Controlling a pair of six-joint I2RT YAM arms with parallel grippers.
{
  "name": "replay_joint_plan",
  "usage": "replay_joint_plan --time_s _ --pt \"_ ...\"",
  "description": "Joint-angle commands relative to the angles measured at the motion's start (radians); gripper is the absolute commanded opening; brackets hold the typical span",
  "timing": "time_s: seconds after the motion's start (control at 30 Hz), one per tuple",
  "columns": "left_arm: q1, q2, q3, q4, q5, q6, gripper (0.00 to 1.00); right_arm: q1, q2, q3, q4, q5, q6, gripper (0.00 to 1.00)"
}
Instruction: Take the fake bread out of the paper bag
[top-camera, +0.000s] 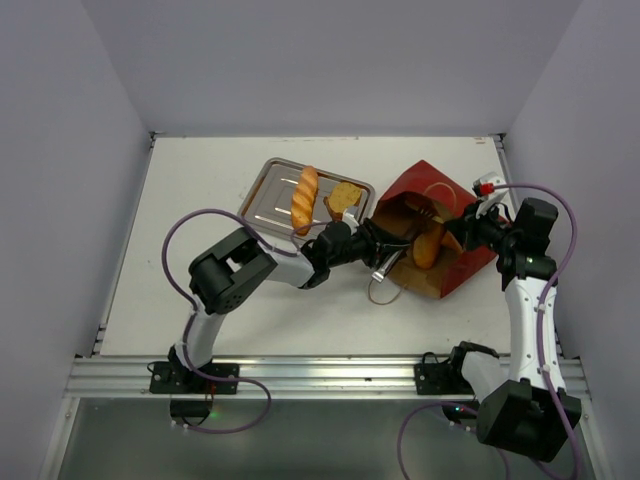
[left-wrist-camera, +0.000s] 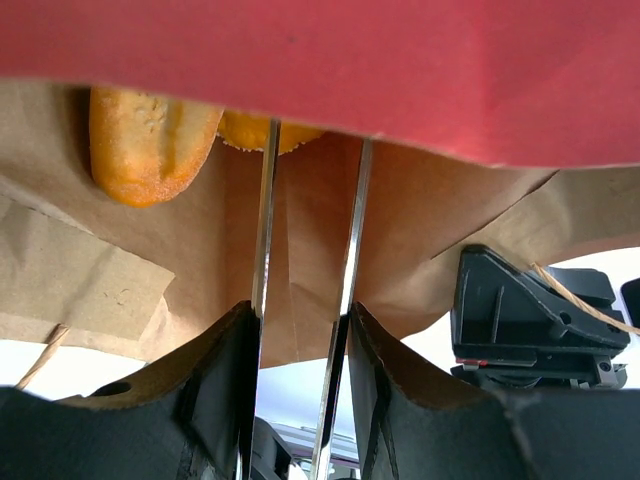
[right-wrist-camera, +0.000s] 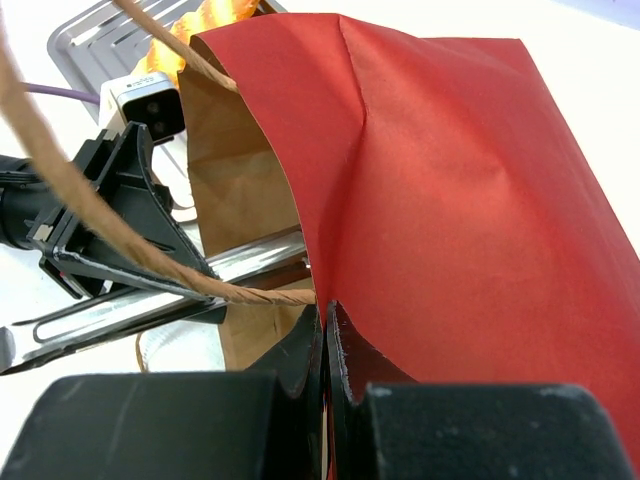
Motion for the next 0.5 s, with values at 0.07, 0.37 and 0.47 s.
replay_joint_plan --time_s 0.07,0.37,0.47 --pt "-0.003 0.017 0.044 0.047 -0.003 -0.031 0.45 0.000 -0.022 -0.007 0.026 -0.052 0.012 0.01" --pt "-0.004 0.012 0.023 0.119 0.027 -0.060 0.40 0.000 -0.025 -0.008 0.031 -0.055 0.015 0.02" --pt "-0.004 0.002 0.012 0.121 0.031 -0.060 0.32 0.000 -0.027 -0.008 0.029 -0.054 0.015 0.01"
